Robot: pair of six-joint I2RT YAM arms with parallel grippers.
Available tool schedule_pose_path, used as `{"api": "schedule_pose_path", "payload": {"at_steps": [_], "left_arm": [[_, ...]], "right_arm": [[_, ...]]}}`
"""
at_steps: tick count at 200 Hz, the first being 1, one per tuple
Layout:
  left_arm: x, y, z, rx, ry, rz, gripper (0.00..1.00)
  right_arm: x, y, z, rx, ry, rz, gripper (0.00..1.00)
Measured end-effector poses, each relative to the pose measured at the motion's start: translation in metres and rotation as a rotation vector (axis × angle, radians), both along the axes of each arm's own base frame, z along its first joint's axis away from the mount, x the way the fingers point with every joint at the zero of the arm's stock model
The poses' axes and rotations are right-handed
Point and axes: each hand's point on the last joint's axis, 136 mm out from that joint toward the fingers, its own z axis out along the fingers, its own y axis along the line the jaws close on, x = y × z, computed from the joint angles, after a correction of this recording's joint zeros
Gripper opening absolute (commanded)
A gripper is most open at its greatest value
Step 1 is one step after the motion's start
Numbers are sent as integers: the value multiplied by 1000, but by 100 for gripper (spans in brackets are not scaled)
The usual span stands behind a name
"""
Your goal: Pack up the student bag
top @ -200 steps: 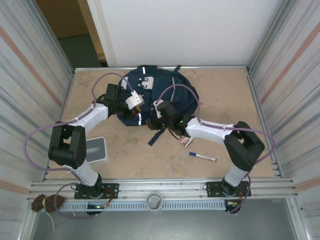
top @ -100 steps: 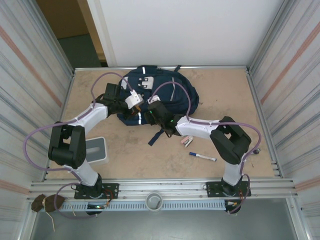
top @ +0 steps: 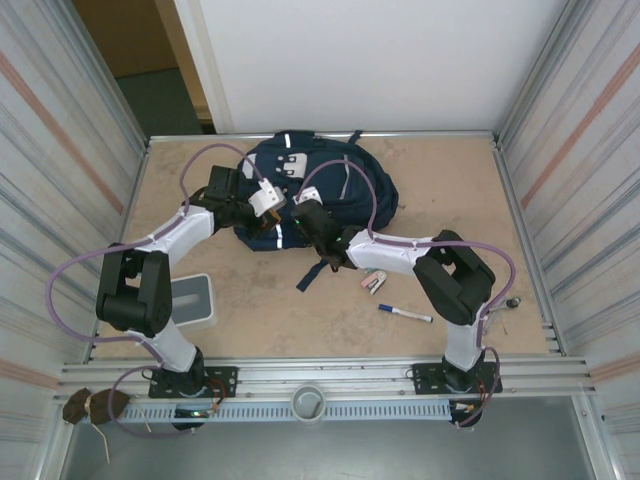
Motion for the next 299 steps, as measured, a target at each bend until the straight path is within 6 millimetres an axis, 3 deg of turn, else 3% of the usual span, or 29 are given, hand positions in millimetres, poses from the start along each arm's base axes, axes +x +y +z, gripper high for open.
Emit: {"api": "schedule_pose_path", "payload": {"at_steps": [45,70,144,198,213,226,245,280,299], "left_arm": [[1,1,-1,9,-6,-1,0],[1,2,-1,17,-10,1,0],[1,2,-2,26,-17,-2,0],[3,6,-3,32,-21,2,0],[5,11,-4,40,-22,12,0],[5,13,-6,50,-26,13,20],[3,10,-8,68,-33,-1,39],[-16,-16,0,91,-88,-80,60],[-23,-38,15,98,-170,-136,64]], "right_arm": [[-3,-10,4,29,50,14,5],[-2,-27,7,105,114,17,0],[-6,-83,-9,213,244,-7,0],[-1,-131,-4,256,263,-77,0],[-1,-135,-4,269,280,-74,0],[-4,-131,-5,276,293,-52,0],[-8,-123,-5,290,309,-19,0],[-14,-113,-4,315,331,27,0],[-19,-107,-4,331,344,52,0]]}}
